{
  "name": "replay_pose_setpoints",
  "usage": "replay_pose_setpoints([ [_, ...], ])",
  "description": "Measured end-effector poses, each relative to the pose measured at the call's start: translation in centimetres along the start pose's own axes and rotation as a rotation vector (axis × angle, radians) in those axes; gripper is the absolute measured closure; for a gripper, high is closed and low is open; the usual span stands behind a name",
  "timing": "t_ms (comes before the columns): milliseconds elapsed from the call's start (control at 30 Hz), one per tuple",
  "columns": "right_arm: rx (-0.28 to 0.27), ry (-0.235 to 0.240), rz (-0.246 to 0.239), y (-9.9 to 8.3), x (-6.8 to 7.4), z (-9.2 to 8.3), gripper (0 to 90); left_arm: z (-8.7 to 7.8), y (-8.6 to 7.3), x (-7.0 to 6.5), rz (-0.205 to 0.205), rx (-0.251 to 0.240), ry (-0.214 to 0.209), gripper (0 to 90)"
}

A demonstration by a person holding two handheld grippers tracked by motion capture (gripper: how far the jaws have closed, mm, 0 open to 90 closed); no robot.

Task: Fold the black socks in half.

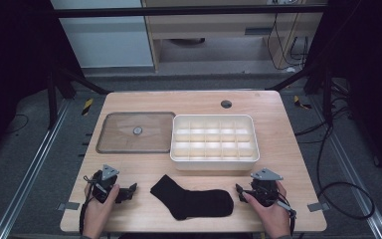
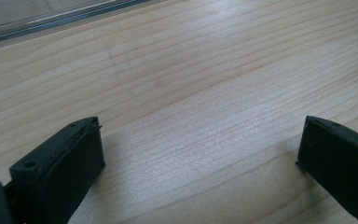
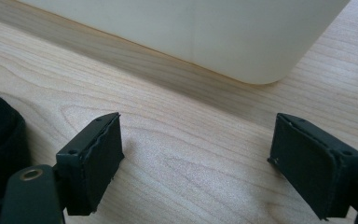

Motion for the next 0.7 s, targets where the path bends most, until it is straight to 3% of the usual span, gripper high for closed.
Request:
replay_pose_setpoints([
  [67, 0.000, 0.000, 0.000, 0.0, 0.0, 0.0, 17.0, -0.1, 0.0, -0.1, -0.022, -0.008, -0.006, 0.0],
  [267, 0.000, 0.002, -0.001, 0.0, 0.0, 0.0, 16.9, -0.2, -0.1, -0.1, -0.024, -0.020, -0.019, 0.0],
  [500, 0.011, -0.002, 0.002, 0.0, 0.2, -0.1, 18.2, -1.1, 0.0, -0.5, -0.036, -0.042, -0.075, 3.9],
  [533, 0.016, -0.003, 0.003, 0.0, 0.2, -0.3, 24.5, -1.3, 0.0, -0.7, -0.030, -0.042, -0.082, 4.1],
  [700, 0.021, -0.004, 0.003, -0.1, 0.3, -0.6, 29.7, -2.0, 0.3, -1.6, -0.013, -0.050, -0.110, 4.5],
])
Point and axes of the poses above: each handheld gripper's, and its own axes: z roughly forward along the jaws, y roughly out of its top, x roughly to its left, the point moved 3 cm from there along z, roughly forward along the jaws, and after that the axes turned 10 degrees about z, right-handed, at the moved point
